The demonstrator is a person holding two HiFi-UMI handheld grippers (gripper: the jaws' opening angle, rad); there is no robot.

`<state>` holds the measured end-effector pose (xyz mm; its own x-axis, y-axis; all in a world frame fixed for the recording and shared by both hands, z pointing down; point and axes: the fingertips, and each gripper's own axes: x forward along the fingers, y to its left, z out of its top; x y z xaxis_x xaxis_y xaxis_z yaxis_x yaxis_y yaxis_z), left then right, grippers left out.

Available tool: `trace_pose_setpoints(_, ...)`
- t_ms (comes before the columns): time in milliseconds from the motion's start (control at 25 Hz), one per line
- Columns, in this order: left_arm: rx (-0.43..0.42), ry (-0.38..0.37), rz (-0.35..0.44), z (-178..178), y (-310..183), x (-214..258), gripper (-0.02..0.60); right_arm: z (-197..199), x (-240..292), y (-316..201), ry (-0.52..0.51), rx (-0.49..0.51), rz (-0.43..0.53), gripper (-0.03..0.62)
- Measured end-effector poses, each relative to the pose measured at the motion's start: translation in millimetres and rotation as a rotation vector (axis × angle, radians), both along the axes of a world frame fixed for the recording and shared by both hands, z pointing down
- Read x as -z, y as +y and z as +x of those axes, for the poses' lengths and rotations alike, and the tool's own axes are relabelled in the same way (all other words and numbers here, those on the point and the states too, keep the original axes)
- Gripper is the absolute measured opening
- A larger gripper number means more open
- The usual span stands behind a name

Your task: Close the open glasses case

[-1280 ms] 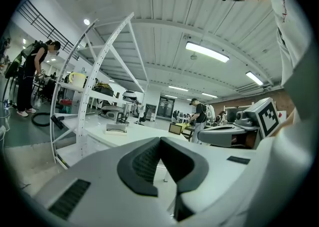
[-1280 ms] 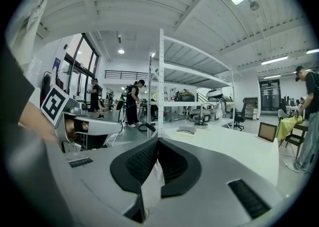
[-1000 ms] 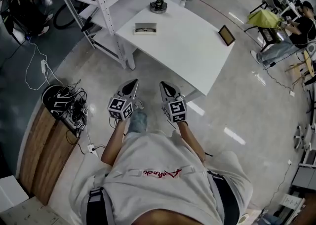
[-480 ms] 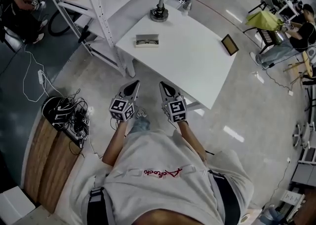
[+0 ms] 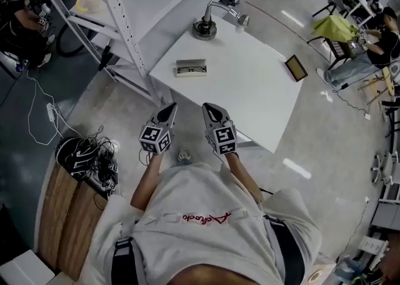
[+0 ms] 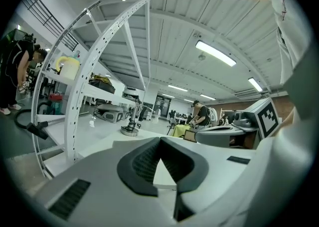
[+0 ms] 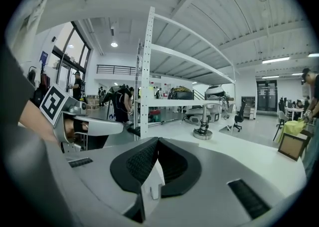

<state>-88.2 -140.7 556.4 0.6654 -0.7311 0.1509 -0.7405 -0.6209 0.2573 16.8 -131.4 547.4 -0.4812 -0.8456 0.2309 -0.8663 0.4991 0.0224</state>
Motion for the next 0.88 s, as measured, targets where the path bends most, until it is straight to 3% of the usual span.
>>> trace_pose_setpoints(360,-0.058,0.018,0.004,1,-56,-2,0.025,-2,4,-47,0.015,-0.057,0.007,0.029)
trace_pose_setpoints(880,-0.08,-0.004,-0.041,8,-80,-21,0.025,10,-17,-75,0.005,-0.074,-0.045,0.029)
